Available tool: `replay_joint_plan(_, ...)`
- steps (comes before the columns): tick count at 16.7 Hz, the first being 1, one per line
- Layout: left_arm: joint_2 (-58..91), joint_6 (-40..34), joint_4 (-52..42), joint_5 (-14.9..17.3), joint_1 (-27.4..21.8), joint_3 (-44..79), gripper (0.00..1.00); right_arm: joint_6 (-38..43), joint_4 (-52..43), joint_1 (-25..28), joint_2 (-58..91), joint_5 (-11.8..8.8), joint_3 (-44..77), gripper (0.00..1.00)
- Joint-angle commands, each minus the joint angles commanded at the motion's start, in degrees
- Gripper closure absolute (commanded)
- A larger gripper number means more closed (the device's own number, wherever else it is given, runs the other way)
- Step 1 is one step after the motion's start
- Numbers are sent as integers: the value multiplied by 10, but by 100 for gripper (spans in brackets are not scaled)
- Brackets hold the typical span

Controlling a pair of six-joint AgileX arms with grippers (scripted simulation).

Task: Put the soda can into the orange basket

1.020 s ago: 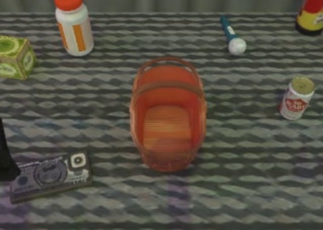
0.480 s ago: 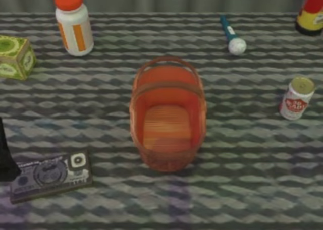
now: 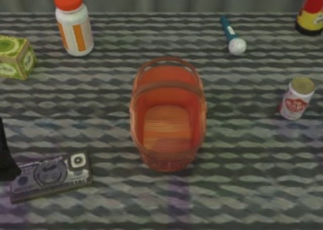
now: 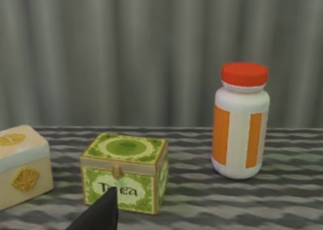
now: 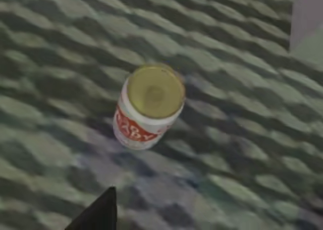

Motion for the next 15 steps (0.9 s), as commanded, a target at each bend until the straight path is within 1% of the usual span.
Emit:
replay_joint_plan(5, 0, 0, 0, 0, 0, 0, 0, -81, -160, 13, 310, 5, 250, 0)
replay_joint_plan(8, 0, 0, 0, 0, 0, 0, 0, -122, -239, 21, 464, 6, 373, 0)
replay_joint_plan(12, 0, 0, 0, 0, 0, 0, 0, -159, -309, 30, 597, 5, 481, 0)
replay_joint_plan(15, 0, 0, 0, 0, 0, 0, 0, -170, -330, 34, 634, 4, 511, 0)
